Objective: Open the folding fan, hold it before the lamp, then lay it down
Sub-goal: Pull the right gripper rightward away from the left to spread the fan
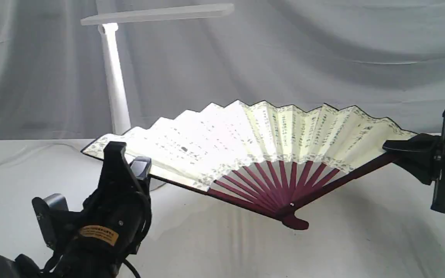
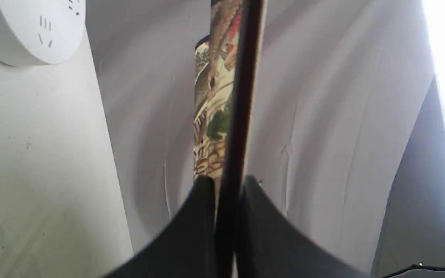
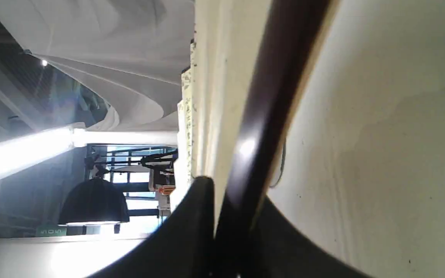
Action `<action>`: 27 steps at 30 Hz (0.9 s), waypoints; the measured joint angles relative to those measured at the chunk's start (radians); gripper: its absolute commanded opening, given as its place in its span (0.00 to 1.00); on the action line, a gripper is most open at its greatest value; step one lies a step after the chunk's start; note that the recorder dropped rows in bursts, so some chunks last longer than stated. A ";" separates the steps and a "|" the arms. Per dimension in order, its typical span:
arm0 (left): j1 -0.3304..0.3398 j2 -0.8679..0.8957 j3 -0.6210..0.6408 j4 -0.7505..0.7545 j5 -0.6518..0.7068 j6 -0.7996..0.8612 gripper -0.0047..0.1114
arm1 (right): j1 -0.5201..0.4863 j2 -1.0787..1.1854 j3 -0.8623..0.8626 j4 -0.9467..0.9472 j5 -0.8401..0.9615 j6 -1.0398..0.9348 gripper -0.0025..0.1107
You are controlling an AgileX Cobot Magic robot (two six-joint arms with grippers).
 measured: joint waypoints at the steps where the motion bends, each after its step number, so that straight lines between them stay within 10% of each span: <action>1: 0.000 0.000 0.000 0.000 0.000 0.000 0.04 | 0.000 0.000 0.000 -0.003 0.000 0.003 0.02; 27: -0.004 0.000 -0.034 -0.019 0.010 0.004 0.04 | -0.092 0.000 0.077 -0.054 0.022 0.051 0.02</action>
